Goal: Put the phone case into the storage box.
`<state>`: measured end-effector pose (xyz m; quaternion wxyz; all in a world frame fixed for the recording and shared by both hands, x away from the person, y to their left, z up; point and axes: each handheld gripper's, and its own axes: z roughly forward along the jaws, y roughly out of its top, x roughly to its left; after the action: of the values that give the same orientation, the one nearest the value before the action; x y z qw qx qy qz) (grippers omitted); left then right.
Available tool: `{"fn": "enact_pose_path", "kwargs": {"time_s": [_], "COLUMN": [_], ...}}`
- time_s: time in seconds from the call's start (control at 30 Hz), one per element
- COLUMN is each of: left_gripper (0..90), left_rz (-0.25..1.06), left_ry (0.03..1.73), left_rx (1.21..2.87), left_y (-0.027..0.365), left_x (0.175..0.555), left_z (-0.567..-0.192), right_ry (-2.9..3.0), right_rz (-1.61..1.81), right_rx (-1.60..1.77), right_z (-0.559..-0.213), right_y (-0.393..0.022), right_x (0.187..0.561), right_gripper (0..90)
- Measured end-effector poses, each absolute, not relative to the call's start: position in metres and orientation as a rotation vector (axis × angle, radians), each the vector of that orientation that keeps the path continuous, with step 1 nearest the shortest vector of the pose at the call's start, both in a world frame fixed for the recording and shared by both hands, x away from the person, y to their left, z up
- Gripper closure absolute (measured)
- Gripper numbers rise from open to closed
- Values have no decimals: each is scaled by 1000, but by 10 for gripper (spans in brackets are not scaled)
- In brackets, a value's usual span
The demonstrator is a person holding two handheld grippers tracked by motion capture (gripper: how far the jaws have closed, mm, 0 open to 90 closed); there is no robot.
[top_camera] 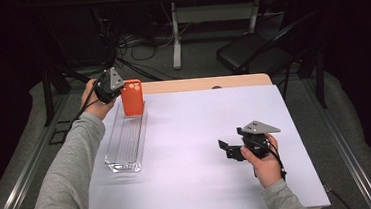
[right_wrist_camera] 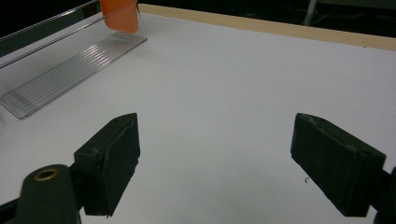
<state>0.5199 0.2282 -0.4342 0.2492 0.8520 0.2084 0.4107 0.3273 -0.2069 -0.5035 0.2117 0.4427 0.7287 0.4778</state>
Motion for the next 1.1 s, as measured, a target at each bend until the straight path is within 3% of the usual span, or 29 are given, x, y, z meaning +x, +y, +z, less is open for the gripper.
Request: {"fn": "enact_pose_path", "kwargs": {"time_s": [1.1], "left_gripper": [803], "left_rz": [1162], "left_ry": [548], "left_rx": [2280], "left_y": [236], "left_x": [516], "left_z": [-452], "right_ry": [2065], "right_rz": [1314], "right_rx": [1227], "right_z": [-511], "right_y": [-200], "right_x": [331], "right_gripper": [156]}}
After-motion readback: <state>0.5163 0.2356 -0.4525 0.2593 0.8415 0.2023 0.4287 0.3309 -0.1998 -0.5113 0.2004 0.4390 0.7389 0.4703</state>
